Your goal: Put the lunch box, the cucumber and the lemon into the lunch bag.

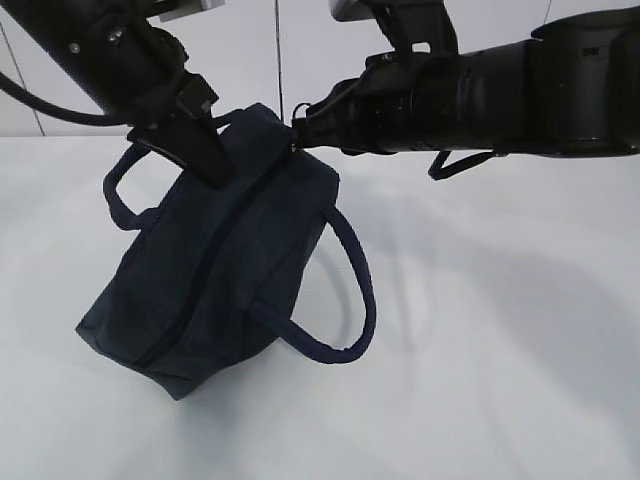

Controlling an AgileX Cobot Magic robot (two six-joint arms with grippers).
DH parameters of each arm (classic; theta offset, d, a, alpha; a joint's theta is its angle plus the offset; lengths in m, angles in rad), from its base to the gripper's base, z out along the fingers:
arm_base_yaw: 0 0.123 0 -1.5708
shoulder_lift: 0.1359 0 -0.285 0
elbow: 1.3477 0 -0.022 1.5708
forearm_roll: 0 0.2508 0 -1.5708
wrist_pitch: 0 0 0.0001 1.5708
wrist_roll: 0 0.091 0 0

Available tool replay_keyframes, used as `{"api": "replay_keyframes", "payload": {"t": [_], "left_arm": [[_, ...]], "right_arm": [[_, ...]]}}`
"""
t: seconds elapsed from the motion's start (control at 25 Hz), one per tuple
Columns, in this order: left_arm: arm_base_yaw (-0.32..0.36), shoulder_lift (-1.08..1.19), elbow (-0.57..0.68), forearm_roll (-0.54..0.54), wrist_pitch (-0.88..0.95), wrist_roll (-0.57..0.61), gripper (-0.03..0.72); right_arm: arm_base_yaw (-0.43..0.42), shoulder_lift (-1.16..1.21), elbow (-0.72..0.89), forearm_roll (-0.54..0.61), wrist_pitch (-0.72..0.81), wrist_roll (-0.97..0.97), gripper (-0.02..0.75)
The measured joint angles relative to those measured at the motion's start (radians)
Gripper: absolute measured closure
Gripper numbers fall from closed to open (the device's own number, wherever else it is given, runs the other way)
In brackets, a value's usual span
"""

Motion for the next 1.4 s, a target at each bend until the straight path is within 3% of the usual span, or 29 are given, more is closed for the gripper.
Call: {"api": "replay_keyframes", "payload": {"t": [0.72, 1.4], "left_arm": [[-0.038, -0.057, 0.000, 0.027, -0.010, -0.039, 0.697], [-0.062, -0.067, 0.000, 0.043, 0.002, -0.057, 0.697]], "right_arm": [[-0.066, 0.000, -0.016, -0.007, 0.104, 0.000, 0.738], [-0.076, 0.075, -0.083, -0.012, 0.088, 0.000, 0.738]]}}
